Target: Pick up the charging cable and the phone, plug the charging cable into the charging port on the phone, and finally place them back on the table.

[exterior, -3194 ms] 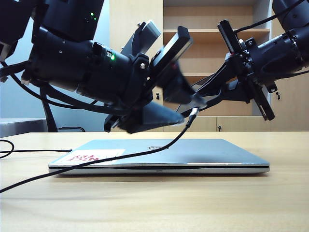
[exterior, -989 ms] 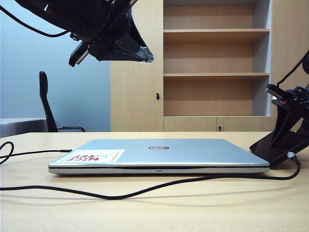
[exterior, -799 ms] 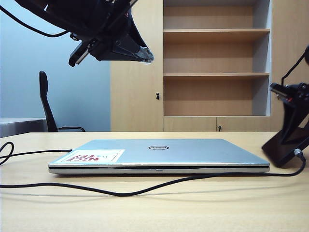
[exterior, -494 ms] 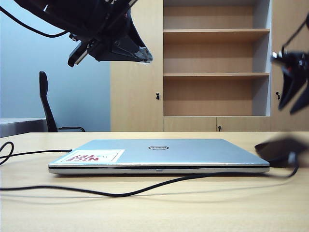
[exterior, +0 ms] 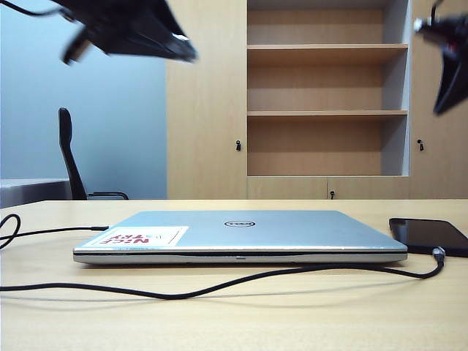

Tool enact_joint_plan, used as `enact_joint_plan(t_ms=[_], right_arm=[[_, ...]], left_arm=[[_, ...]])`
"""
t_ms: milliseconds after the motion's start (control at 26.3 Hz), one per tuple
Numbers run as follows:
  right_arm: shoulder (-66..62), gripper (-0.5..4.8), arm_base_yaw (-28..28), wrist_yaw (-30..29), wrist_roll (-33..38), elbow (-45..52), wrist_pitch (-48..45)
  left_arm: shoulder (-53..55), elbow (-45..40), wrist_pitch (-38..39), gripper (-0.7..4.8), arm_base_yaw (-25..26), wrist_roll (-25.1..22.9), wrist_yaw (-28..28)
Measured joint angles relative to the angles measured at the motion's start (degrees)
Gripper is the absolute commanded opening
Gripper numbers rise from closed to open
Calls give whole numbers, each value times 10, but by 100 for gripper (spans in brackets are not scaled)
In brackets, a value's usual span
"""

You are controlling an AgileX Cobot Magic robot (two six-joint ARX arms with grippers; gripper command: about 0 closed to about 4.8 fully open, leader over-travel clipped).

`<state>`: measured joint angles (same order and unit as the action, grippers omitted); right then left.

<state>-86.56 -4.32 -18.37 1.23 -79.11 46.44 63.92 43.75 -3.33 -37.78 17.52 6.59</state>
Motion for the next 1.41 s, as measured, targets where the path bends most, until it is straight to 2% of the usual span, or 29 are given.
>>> enact_joint_plan(t_ms=[114, 266, 456, 532, 989, 1407], right_arm=[[50, -5, 3, 4, 0, 18, -12], [155, -5, 17, 8, 10, 113, -67], [291, -5, 41, 6, 18, 240, -184], [346, -5, 58, 6, 18, 289, -204], [496, -5, 66, 17, 19, 450, -266], [499, -5, 66, 18, 19, 462, -245]], left_arm=[[-38, 0, 52, -6, 25, 0, 0], [-84, -3, 139, -6, 63, -6, 0], [-137, -36, 154, -6, 71, -39, -1], [-169, -58, 161, -6, 71, -49, -1], [-309, -208, 114, -6, 72, -73, -1], [-424, -325, 24, -6, 72, -111, -1]])
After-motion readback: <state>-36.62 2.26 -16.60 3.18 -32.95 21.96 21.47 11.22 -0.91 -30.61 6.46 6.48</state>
